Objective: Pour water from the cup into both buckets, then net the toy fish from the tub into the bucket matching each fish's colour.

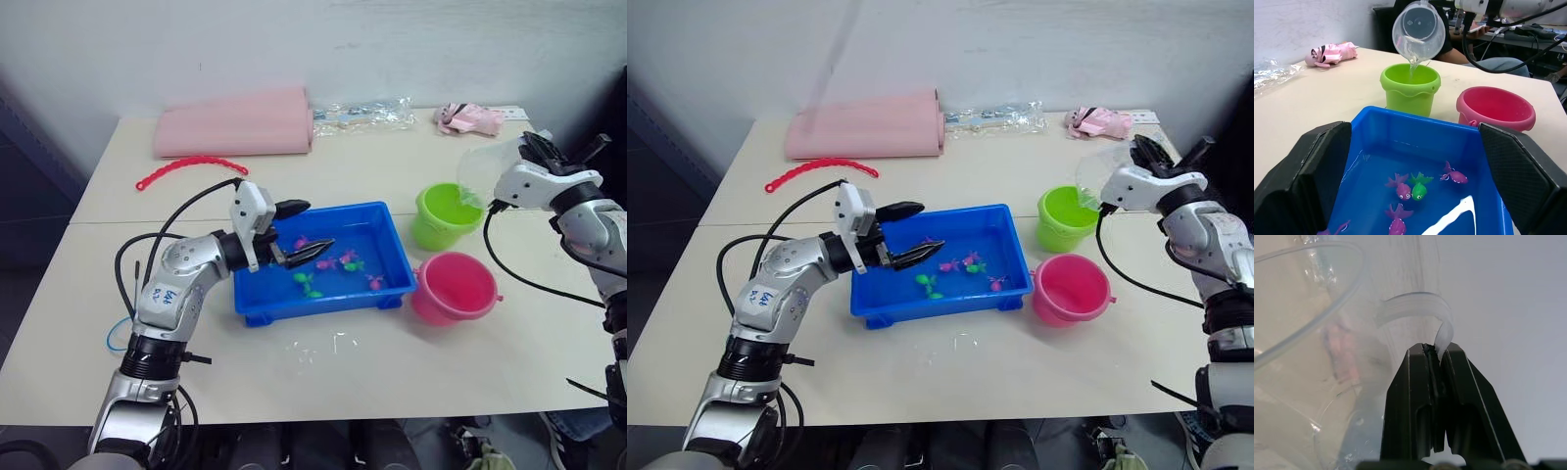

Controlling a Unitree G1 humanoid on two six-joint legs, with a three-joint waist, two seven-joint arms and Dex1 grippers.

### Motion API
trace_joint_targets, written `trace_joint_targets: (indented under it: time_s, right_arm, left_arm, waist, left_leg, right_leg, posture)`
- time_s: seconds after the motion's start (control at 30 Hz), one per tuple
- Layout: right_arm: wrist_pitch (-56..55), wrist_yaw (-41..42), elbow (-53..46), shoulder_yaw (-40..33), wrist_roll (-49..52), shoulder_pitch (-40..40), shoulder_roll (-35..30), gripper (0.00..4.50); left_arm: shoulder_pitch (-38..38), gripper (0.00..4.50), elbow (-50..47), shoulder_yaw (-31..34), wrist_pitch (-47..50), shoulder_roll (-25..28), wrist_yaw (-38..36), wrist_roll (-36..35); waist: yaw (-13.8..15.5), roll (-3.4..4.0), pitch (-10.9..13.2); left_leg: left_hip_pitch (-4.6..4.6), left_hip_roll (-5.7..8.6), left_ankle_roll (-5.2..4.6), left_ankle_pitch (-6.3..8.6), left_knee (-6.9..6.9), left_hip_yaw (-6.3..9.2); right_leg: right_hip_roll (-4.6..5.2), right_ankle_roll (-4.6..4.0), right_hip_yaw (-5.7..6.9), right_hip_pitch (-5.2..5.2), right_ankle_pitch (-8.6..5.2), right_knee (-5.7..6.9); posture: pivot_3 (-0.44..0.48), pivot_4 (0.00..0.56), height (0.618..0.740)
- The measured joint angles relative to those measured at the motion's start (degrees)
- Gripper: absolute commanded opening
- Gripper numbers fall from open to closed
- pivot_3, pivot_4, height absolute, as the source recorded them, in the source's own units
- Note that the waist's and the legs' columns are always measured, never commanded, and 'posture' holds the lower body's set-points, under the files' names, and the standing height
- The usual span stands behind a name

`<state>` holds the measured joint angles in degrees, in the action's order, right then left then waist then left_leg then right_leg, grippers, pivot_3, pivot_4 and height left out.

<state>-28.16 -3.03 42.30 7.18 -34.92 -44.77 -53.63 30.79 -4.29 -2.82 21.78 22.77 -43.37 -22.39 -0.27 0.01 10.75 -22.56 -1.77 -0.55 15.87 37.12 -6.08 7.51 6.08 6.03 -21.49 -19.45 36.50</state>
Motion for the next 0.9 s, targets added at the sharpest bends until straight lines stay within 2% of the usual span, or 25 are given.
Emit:
trace_joint_targets:
  time_s: [0.43,0.6,0.77,0.9]
  right_arm:
    - [-5.6,-12.3,-0.2,3.7,-9.1,0.3,-2.9,0.03]
    - [-5.7,-13.3,-0.1,3.0,-7.0,2.0,-3.1,0.03]
    - [-6.4,-7.2,1.1,0.2,1.4,3.4,-1.4,0.03]
    - [-1.8,11.8,2.8,-9.9,24.4,4.8,3.2,0.03]
  left_arm:
    - [-0.1,4.5,0.0,0.0,-0.3,-0.1,0.3,0.0]
    - [-0.1,4.5,0.0,0.0,-0.8,-0.1,-0.1,-0.1]
    - [-0.1,4.5,0.0,0.6,-0.9,-0.9,-0.6,-1.3]
    - [-0.1,4.5,-0.1,1.6,-0.7,-0.8,-3.1,-4.1]
  waist:
    - [0.0,0.0,0.0]
    - [0.0,-0.01,0.0]
    - [0.0,-0.03,0.0]
    - [0.1,-0.12,0.1]
  left_leg:
    - [0.0,0.0,0.01,-0.01,0.0,0.0]
    - [-0.01,0.0,0.01,-0.01,0.01,0.0]
    - [-0.01,0.01,0.0,-0.01,0.03,0.01]
    - [0.0,-0.03,-0.03,-0.03,0.04,0.08]
  right_leg:
    - [-0.01,0.0,-0.01,0.0,0.0,-0.01]
    - [0.0,0.0,0.0,0.0,0.0,0.0]
    - [-0.01,0.0,0.02,0.02,0.0,0.01]
    - [-0.05,0.0,0.09,0.1,0.0,-0.01]
  posture:
    - [0.0,0.15,0.74]
    - [0.0,0.15,0.74]
    - [0.0,0.15,0.74]
    - [0.0,0.15,0.74]
